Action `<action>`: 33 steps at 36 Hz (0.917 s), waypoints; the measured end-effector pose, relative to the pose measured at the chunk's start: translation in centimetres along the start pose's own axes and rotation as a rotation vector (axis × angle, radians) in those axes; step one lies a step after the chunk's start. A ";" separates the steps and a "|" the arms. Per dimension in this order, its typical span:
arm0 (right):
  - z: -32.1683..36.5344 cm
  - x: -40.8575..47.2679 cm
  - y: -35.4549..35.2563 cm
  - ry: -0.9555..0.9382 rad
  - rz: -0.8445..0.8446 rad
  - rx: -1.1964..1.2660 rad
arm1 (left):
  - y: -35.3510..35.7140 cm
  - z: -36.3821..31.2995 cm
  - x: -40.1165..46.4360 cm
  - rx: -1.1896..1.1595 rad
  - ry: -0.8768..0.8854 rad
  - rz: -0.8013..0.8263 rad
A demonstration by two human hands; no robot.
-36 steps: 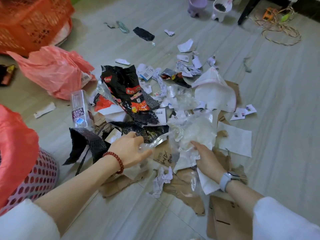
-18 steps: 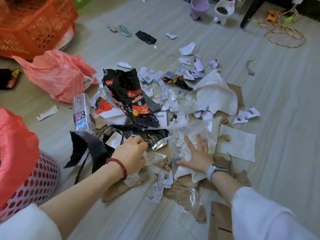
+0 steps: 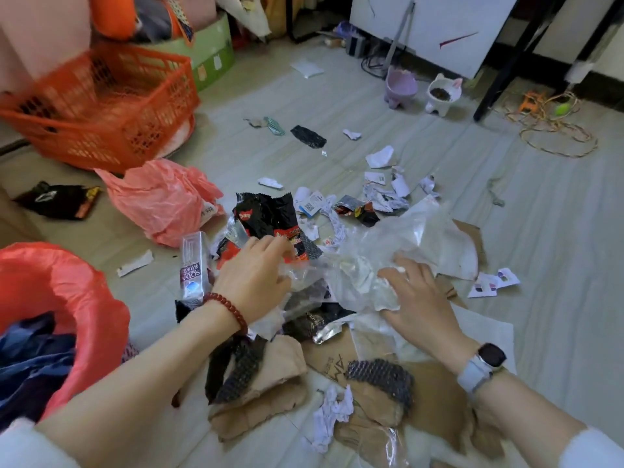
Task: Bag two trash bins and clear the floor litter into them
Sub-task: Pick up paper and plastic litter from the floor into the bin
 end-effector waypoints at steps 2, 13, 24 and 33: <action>2.5 1.6 -1.8 -0.056 -0.045 0.054 | -3.7 0.9 0.1 0.007 0.007 -0.127; 22.1 7.5 -4.1 -0.503 -0.054 0.157 | -18.4 12.1 -13.2 0.186 -0.279 -0.629; 32.8 6.4 -1.1 -0.724 -0.054 0.043 | -6.6 20.1 -23.6 0.225 -0.504 0.478; 37.3 4.9 -2.4 -0.965 -0.014 -0.141 | -15.6 21.8 -26.8 0.072 -0.492 0.524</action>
Point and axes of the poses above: each hand's wrist, its own x-axis towards the middle knuckle, its own y-axis out of the palm, z = x × y, the point moved 2 cm from there along x, towards the middle knuckle, and after that the axes turned 9 degrees about y, right-handed, at the moved point
